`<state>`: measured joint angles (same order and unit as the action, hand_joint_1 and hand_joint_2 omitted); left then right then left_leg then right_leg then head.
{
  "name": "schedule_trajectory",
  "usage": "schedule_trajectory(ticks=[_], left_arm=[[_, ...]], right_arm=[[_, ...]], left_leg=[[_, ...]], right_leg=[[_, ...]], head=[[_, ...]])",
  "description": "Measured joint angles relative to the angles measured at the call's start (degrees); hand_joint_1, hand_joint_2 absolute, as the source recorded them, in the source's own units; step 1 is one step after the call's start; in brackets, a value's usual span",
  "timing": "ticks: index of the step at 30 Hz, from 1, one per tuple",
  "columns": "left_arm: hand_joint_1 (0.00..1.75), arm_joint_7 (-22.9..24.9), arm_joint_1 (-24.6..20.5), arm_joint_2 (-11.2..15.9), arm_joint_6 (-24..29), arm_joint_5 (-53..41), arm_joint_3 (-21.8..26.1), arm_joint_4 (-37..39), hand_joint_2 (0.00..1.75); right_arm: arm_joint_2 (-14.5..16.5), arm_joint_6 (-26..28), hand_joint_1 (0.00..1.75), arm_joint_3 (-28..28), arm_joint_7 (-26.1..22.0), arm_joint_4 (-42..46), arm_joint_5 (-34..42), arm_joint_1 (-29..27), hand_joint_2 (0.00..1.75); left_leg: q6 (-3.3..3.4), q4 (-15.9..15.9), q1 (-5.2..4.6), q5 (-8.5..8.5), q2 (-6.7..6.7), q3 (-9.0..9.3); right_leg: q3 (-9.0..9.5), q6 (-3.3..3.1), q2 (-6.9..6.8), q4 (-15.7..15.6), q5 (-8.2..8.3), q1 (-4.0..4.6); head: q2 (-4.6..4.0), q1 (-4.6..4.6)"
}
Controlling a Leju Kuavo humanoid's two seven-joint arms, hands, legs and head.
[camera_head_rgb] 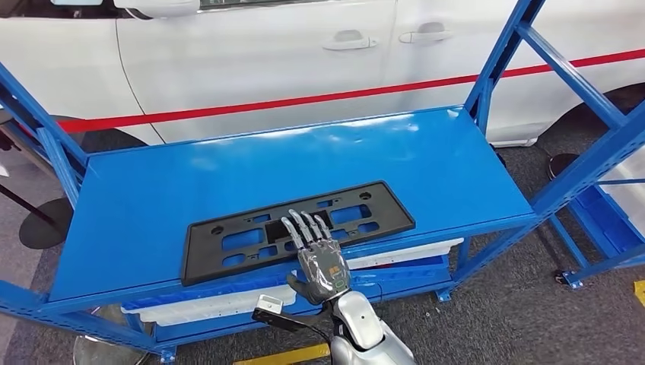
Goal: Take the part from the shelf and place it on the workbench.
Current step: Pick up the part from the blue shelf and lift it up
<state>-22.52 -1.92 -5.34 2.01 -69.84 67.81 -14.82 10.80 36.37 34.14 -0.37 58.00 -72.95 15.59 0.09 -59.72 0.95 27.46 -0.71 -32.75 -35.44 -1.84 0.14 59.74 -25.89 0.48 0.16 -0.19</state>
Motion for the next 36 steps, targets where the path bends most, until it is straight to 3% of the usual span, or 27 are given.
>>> schedule_trajectory(ticks=[3, 4, 6, 8, 9, 11, 13, 18, 20, 22, 23, 24, 25, 27, 29, 33, 34, 36], left_arm=[[0.00, 0.04, 0.01, -0.02, -0.08, -0.35, 0.22, 0.00, 0.00], [0.00, 0.03, 0.00, -0.03, -0.13, -0.46, 0.32, 0.00, 0.00], [0.00, 0.03, 0.01, -0.09, -0.22, -0.55, 0.51, 0.00, 0.00], [0.00, 0.04, 0.15, -0.13, -0.28, -0.67, 0.64, 0.00, 0.00], [0.00, 0.05, 0.24, -0.12, -0.30, -0.76, 0.72, 0.00, 0.00], [0.00, 0.05, 0.31, -0.10, -0.34, -1.02, 0.83, 0.00, 0.00], [0.00, 0.05, 0.21, -0.09, -0.46, -1.32, 0.89, 0.00, 0.00], [0.00, -0.01, 0.21, -0.16, -0.64, -2.13, 0.91, 0.00, 0.00], [0.00, -0.03, 0.17, -0.20, -0.66, -2.21, 0.91, 0.00, 0.00], [0.00, -0.05, 0.17, -0.18, -0.68, -2.28, 0.92, 0.00, 0.00], [0.00, -0.08, 0.18, -0.16, -0.70, -2.40, 0.92, 0.00, 0.00], [0.00, -0.11, 0.18, -0.15, -0.74, -2.57, 0.92, 0.00, 0.00], [0.00, -0.16, 0.17, -0.15, -0.78, -2.81, 0.91, 0.00, 0.00], [0.00, -0.27, 0.11, -0.16, -0.84, -3.34, 0.90, 0.00, 0.00], [0.00, -0.35, 0.00, -0.19, -0.88, -3.86, 0.86, 0.00, 0.00], [0.00, -0.54, -0.17, -0.13, -1.12, -4.76, 0.82, 0.00, 0.00], [0.00, -0.58, -0.19, -0.10, -1.19, -4.94, 0.82, 0.00, 0.00], [0.00, -0.64, -0.19, -0.07, -1.29, -5.26, 0.82, 0.00, 0.00]], right_arm=[[0.46, -0.67, 0.00, 0.00, -0.32, 1.00, 1.04, 0.24, 1.75], [0.66, -0.95, 0.00, 0.01, -0.40, 1.27, 1.27, 0.42, 1.75], [0.96, -1.36, 0.00, 0.03, -0.46, 1.49, 1.53, 0.74, 1.75], [1.05, -1.69, 0.00, 0.05, -0.46, 1.57, 1.60, 0.79, 1.75], [1.05, -1.84, 0.00, 0.05, -0.46, 1.70, 1.61, 0.79, 1.75], [1.13, -2.03, 0.00, 0.09, -0.44, 2.18, 1.52, 0.86, 1.75], [1.21, -2.17, 0.00, 0.17, -0.14, 2.65, 0.80, 1.12, 1.75], [1.22, -2.92, 0.00, 0.49, 1.84, 2.92, -2.97, 2.10, 1.75], [1.21, -2.97, 0.00, 0.51, 2.04, 2.93, -3.36, 2.40, 1.75], [1.16, -3.28, 0.00, 0.54, 2.27, 2.90, -3.88, 2.50, 1.75], [1.13, -3.81, 0.00, 0.61, 2.52, 2.86, -4.53, 2.53, 1.75], [1.09, -4.62, 0.00, 0.76, 2.86, 2.78, -5.53, 2.64, 1.75], [1.07, -5.65, 0.00, 1.03, 3.26, 2.65, -6.81, 2.88, 1.75], [1.03, -7.66, 0.00, 1.80, 4.05, 2.22, -9.41, 3.74, 1.75], [1.02, -9.45, 0.00, 2.66, 4.92, 1.32, -11.58, 5.01, 1.75], [0.96, -11.78, 0.00, 3.52, 6.98, -1.66, -14.03, 7.18, 1.75], [0.96, -12.01, 0.00, 3.55, 7.44, -2.60, -14.28, 7.77, 1.75], [0.94, -12.16, 0.00, 3.56, 8.15, -4.62, -14.42, 8.90, 1.75]], left_leg=[[-0.89, -0.60, -0.06, 0.92, 0.19, 0.15], [-1.09, -2.57, -0.07, 2.17, 0.27, -0.62], [-1.42, -9.33, 0.09, 5.54, 0.34, -3.83], [-1.79, -14.14, 0.19, 6.75, 0.35, -6.42], [-1.91, -13.72, 0.22, 5.74, 0.36, -6.37], [-1.96, -7.19, 0.30, 1.75, 0.44, -3.48], [-1.45, -1.18, 0.17, -0.51, 0.45, -0.71], [0.59, 0.37, 0.16, -1.01, 0.35, -0.22], [1.13, 0.60, 0.30, -1.25, 0.42, -0.27], [1.26, 0.60, 0.30, -1.28, 0.43, -0.42], [1.26, 0.60, 0.30, -1.28, 0.42, -0.44], [1.24, 0.59, 0.30, -1.27, 0.40, -0.42], [1.20, 0.59, 0.30, -1.25, 0.37, -0.35], [0.97, 0.59, 0.22, -1.14, 0.29, -0.21], [0.37, 0.60, 0.10, -1.08, 0.26, -0.22], [-1.05, 0.40, 0.26, -0.62, 0.33, -0.28], [-1.24, -1.14, 0.29, 0.42, 0.36, -0.91], [-1.44, -7.53, 0.32, 3.91, 0.40, -3.76]], right_leg=[[1.14, -0.01, -0.02, -1.84, 0.58, -0.52], [1.61, -0.05, -0.10, -2.47, 0.77, -0.73], [2.00, -0.25, -0.27, -2.78, 0.72, -0.68], [2.07, -0.34, -0.34, -2.63, 0.51, -0.56], [2.11, -0.29, -0.32, -2.48, 0.37, -0.55], [2.20, 0.04, -0.25, -1.89, -0.08, -0.62], [2.05, 0.63, -0.20, -1.04, -0.61, -0.44], [1.34, 1.89, -0.12, 0.33, -1.54, -0.40], [-0.94, 2.55, -0.12, 5.24, -4.51, -0.68], [-4.55, 2.98, -0.13, 12.56, -7.66, -0.93], [-5.67, 3.07, -0.13, 14.70, -8.04, -1.04], [-5.83, 3.06, -0.13, 14.85, -7.37, -1.12], [-4.86, 2.94, -0.13, 12.72, -5.72, -1.19], [-1.15, 2.48, -0.11, 5.09, -2.07, -1.09], [1.20, 1.98, -0.07, -0.03, -0.58, -0.76], [1.74, 0.87, -0.08, -1.55, -0.27, -0.67], [1.95, 0.48, -0.15, -1.91, -0.10, -0.80], [2.21, -0.05, -0.26, -2.21, -0.03, -0.76]], head=[[0.01, -0.01], [0.01, -0.07], [0.01, -0.14], [0.00, -0.13], [0.00, -0.12], [0.01, -0.14], [0.01, -0.10], [0.00, 0.18], [0.01, 0.47], [0.01, 0.63], [0.01, 0.63], [0.00, 0.63], [0.00, 0.64], [0.00, 0.64], [0.00, 0.63], [0.01, 0.56], [0.01, 0.51], [0.01, 0.43]])
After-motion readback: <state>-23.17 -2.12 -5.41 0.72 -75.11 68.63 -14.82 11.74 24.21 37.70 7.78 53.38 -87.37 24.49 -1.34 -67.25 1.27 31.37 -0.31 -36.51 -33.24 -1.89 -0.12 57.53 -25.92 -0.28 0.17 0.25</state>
